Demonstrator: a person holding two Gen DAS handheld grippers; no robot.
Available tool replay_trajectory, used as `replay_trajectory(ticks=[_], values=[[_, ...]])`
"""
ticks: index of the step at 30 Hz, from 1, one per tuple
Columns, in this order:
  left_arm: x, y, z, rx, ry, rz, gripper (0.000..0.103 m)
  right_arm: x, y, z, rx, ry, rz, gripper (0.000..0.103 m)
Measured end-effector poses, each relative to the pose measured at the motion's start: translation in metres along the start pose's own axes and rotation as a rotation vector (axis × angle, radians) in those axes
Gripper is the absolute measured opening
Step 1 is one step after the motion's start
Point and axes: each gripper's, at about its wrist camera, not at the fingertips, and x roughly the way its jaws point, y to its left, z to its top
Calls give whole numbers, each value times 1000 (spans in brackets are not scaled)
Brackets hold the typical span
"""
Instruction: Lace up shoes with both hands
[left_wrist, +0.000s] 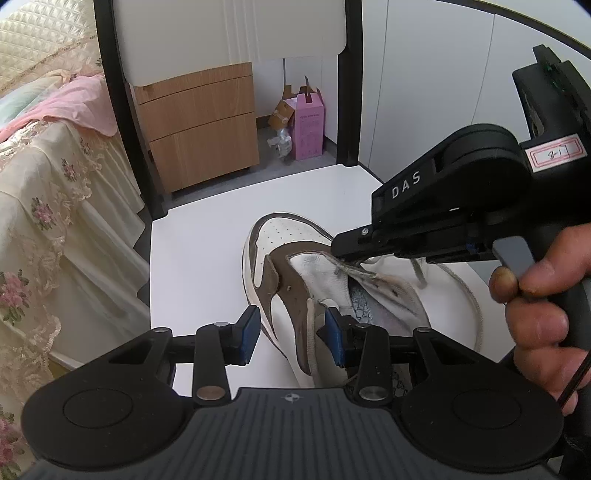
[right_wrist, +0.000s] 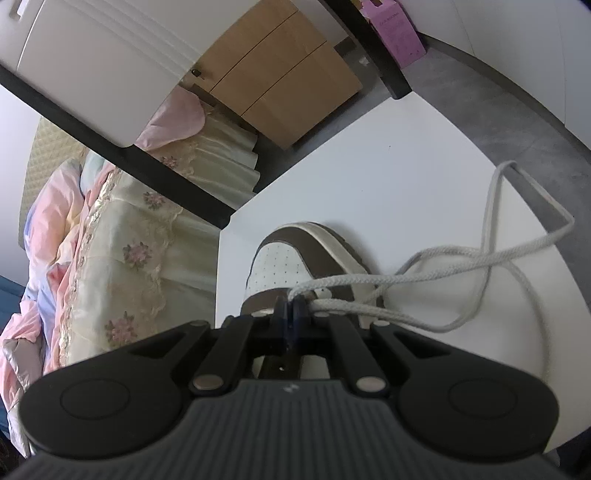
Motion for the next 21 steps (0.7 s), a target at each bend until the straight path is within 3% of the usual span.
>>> replay_trajectory(ticks=[8,11,15,18,21], values=[[0,0,-1,-20,-10,16,43,-5,-9,5,81,44,50,9],[-6,3,-1,-52,-33,26,43,-15,-12,4,94,74,118,33],[-19,8,-5,-123,-59,54,43,-35,-13,6,77,104,132,35],[-36,11,-13,-174,-80,52,43,-54,-6,20,-19,93,129,35],[-48,7,-21,-178,-102,60,43,-58,21,40,-275,124,17,35]])
